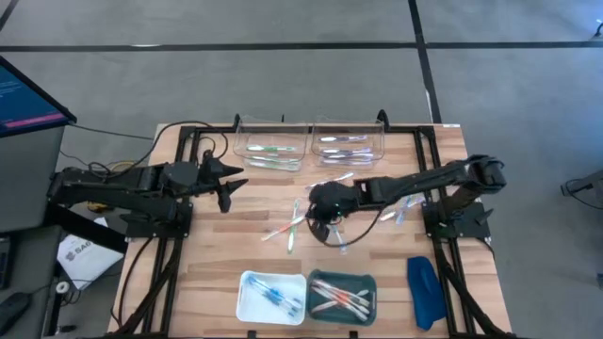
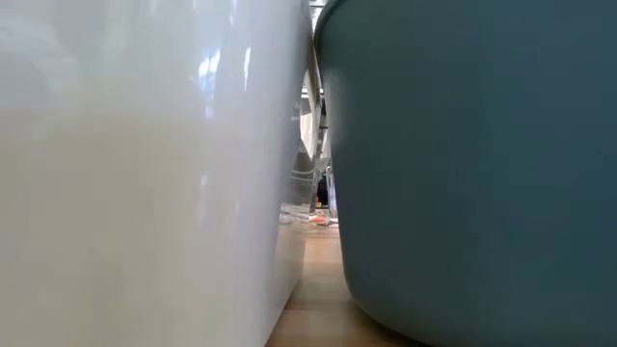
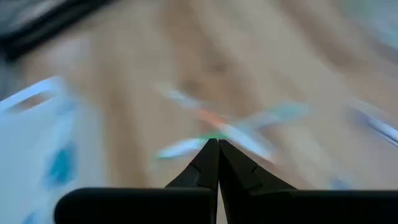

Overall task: Pick & Place Toothbrushes
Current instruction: Put the orange toothbrush into the green bin

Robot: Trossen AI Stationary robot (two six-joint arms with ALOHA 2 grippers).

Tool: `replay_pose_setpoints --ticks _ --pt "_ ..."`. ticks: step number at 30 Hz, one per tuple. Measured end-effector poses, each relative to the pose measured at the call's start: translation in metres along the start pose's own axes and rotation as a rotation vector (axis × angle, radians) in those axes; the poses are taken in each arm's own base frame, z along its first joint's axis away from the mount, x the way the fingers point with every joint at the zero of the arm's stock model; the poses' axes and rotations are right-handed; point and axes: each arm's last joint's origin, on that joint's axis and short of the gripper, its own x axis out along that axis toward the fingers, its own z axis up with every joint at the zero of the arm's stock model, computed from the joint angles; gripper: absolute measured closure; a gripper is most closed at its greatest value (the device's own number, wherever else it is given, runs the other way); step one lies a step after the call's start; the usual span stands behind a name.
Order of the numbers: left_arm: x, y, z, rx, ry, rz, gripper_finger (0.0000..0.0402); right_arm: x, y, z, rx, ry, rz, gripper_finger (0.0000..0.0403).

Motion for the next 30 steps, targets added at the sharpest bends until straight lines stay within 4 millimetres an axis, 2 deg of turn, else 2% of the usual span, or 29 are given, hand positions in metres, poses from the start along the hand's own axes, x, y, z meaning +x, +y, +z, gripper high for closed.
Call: replay_pose_setpoints --ticks 3,6,10,14,18,22,25,30 --pt "0.000 0.000 0.000 0.000 0.000 0.000 0.0234 0.012 0.000 0.011 -0.127 0.029 0.145 0.0403" --pt "0.000 0.000 0.000 0.000 -0.001 0.000 0.0234 0.024 -0.005 0.015 -0.122 0.134 0.139 0.0403" --pt "0.000 0.000 0.000 -0.001 -0.003 0.000 0.0234 0.043 -0.013 0.018 0.199 0.335 0.077 0.0403" --pt "0.000 0.000 0.001 0.007 -0.008 -0.001 0.0234 0.063 -0.018 0.021 0.490 0.422 0.036 0.0403" --pt "0.000 0.000 0.001 0.008 -0.008 -0.001 0.0234 0.082 -0.014 0.019 0.728 0.538 0.081 0.0403" --pt "0.000 0.000 0.001 0.012 -0.006 -0.004 0.0234 0.098 -0.015 0.016 0.791 0.637 0.133 0.0403" --pt "0.000 -0.001 0.001 0.014 -0.003 -0.022 0.0234 0.107 -0.022 0.010 0.846 0.692 0.110 0.0399" --pt "0.000 -0.001 0.000 0.016 0.000 -0.027 0.0234 0.110 -0.032 0.008 0.894 0.743 0.091 0.0351"
